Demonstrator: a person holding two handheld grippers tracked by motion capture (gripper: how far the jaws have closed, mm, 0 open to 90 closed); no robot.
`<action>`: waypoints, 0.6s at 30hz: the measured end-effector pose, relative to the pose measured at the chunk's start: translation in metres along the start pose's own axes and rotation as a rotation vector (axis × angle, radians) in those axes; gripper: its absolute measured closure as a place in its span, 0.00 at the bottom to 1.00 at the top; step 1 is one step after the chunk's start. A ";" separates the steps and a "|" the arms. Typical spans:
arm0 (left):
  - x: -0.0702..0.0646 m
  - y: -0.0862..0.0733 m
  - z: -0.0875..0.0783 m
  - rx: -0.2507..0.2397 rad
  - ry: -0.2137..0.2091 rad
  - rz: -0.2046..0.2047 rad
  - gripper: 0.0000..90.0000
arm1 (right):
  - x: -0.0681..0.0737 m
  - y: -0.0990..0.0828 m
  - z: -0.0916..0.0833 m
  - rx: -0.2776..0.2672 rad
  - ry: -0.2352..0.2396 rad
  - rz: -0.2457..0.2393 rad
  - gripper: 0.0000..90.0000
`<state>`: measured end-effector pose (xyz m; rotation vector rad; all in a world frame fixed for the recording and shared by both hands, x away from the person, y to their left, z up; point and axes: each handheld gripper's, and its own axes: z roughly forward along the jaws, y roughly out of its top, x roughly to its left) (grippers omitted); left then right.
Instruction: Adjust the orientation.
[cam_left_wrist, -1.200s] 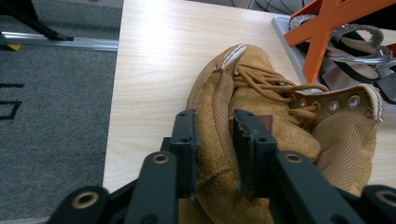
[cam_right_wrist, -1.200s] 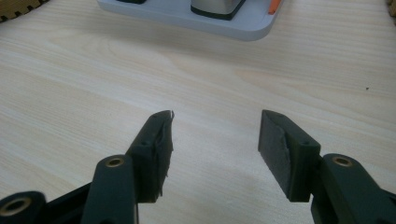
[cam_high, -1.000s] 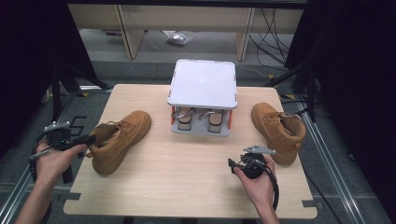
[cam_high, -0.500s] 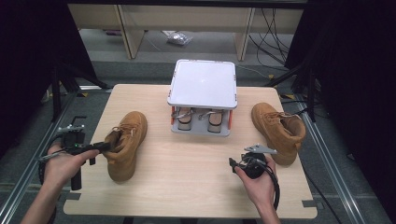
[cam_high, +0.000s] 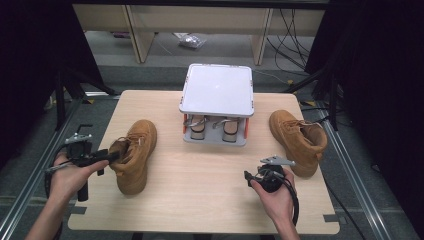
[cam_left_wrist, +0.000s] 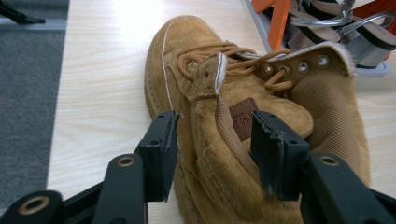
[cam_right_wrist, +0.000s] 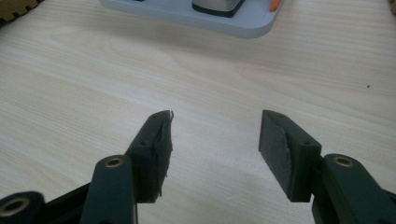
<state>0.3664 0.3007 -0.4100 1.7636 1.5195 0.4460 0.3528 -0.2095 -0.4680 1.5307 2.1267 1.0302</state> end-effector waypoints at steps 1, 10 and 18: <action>-0.001 0.001 0.004 0.001 -0.001 -0.007 0.56 | -0.001 0.000 0.001 -0.003 0.005 -0.014 0.50; 0.002 0.004 0.027 0.069 -0.035 -0.047 0.71 | 0.001 -0.003 0.006 0.033 0.004 -0.003 0.48; 0.005 -0.002 0.027 0.020 -0.041 -0.123 0.85 | 0.001 -0.003 0.004 0.017 -0.012 -0.008 0.49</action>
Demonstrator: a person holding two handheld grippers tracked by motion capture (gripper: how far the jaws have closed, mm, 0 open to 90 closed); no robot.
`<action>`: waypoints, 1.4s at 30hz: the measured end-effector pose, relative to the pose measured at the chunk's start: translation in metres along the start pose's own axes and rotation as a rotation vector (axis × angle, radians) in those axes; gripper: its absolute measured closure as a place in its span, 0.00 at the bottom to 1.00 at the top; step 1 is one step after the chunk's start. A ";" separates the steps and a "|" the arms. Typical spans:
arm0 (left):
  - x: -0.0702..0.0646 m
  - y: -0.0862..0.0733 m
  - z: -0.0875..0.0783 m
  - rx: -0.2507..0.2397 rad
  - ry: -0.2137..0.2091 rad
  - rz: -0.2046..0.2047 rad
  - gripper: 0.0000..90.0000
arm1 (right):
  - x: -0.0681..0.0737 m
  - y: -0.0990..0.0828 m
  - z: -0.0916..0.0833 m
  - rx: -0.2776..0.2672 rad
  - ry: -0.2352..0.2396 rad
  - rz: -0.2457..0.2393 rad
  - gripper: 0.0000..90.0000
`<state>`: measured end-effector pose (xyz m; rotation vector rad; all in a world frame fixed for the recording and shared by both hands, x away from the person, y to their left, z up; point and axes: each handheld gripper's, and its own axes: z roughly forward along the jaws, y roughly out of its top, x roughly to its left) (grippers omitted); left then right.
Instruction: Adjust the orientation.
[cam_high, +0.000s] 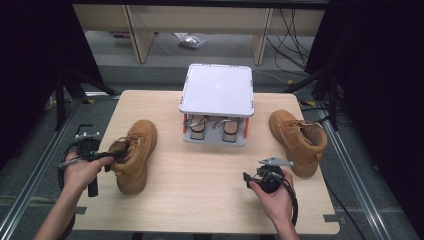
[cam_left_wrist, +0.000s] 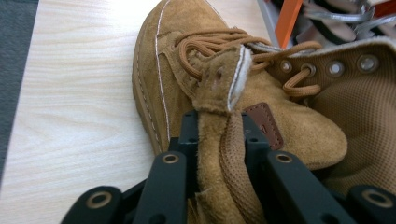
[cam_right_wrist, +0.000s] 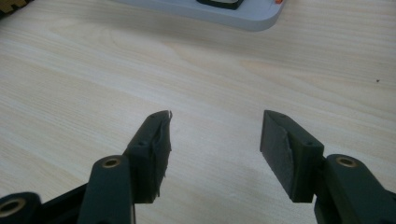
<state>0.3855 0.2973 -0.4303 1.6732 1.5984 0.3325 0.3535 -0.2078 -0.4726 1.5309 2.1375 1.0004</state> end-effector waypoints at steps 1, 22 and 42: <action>0.000 -0.001 0.000 -0.008 0.000 -0.016 0.86 | -0.001 0.000 -0.001 0.005 0.021 -0.003 0.49; 0.015 0.000 -0.001 -0.103 -0.051 -0.193 0.91 | -0.002 -0.002 0.000 -0.012 0.010 0.011 0.49; 0.006 0.020 -0.007 -0.137 -0.137 -0.188 0.91 | -0.006 -0.002 -0.002 -0.016 -0.005 0.000 0.50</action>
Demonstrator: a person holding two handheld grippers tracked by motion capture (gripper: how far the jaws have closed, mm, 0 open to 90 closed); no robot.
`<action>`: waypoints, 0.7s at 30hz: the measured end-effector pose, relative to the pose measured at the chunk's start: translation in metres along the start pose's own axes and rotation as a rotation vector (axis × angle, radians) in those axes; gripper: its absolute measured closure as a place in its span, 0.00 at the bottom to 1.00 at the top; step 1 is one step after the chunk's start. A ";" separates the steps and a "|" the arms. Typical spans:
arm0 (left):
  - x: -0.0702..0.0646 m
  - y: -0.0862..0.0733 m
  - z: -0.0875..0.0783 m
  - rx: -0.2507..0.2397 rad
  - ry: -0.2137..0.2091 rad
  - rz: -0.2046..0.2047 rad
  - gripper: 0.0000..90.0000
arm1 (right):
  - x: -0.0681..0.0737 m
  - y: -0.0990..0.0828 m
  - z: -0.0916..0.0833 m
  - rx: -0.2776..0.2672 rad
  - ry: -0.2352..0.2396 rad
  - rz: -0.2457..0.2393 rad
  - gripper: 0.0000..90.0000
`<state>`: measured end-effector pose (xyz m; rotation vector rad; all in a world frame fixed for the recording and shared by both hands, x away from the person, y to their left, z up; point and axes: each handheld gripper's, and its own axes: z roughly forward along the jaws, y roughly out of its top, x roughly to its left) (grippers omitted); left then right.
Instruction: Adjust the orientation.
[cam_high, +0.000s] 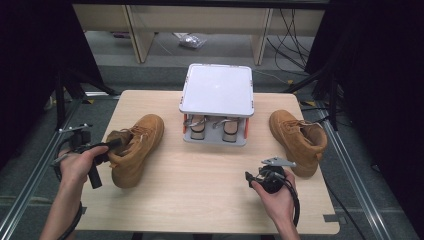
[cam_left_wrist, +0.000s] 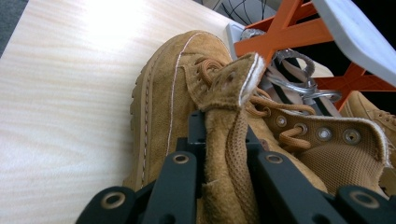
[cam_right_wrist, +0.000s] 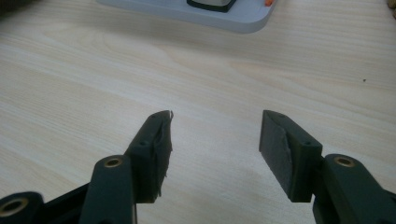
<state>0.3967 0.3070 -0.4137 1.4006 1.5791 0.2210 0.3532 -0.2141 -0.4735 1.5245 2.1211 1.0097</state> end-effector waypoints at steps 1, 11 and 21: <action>-0.001 0.002 0.000 -0.004 -0.003 -0.002 0.91 | 0.000 0.000 0.000 0.000 0.000 0.000 0.50; -0.012 0.017 0.001 -0.035 -0.016 -0.002 0.91 | -0.001 0.000 -0.002 -0.009 0.012 0.007 0.50; -0.019 0.031 0.003 -0.048 -0.021 0.002 0.91 | 0.000 0.000 -0.003 -0.005 0.002 0.006 0.50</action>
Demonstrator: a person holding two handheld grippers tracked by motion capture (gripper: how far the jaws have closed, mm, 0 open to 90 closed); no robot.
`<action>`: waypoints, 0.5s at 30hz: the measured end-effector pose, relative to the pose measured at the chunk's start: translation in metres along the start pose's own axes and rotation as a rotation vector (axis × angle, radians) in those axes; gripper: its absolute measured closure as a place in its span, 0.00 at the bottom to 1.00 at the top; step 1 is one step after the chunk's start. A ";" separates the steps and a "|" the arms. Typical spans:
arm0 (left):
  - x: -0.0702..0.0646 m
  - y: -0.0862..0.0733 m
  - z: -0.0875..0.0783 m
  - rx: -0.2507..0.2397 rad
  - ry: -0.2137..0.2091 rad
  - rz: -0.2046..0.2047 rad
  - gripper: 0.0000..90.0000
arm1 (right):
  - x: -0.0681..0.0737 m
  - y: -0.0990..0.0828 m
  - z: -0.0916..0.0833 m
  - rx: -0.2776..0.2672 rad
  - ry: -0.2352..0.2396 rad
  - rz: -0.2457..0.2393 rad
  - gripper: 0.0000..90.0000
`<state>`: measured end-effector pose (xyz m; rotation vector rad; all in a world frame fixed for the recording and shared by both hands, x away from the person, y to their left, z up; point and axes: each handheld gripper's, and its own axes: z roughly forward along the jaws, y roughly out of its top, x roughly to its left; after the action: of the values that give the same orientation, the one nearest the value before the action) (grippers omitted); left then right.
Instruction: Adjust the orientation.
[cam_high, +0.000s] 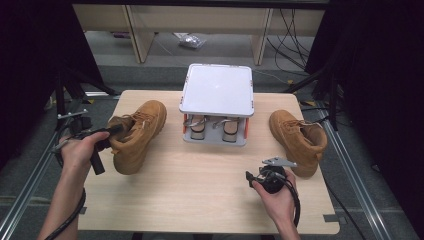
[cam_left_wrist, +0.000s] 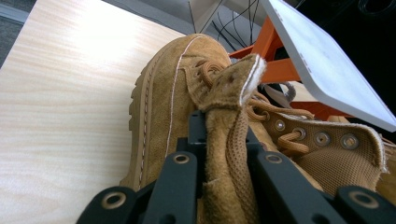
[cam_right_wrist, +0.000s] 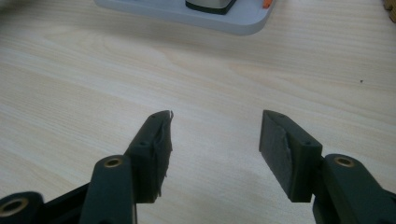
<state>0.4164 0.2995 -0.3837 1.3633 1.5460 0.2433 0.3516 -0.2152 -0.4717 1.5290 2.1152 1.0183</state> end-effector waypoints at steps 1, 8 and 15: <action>0.000 0.001 0.001 -0.005 -0.003 0.001 0.91 | 0.000 0.000 0.000 -0.001 -0.007 0.001 0.50; -0.006 0.011 0.002 -0.019 -0.008 -0.004 0.91 | -0.001 0.000 0.000 -0.005 0.001 0.002 0.50; -0.011 0.021 0.005 -0.029 -0.020 -0.005 0.91 | -0.001 0.000 0.000 -0.002 0.002 0.009 0.50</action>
<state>0.4315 0.2952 -0.3652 1.3349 1.5232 0.2474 0.3516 -0.2159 -0.4720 1.5383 2.1099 1.0254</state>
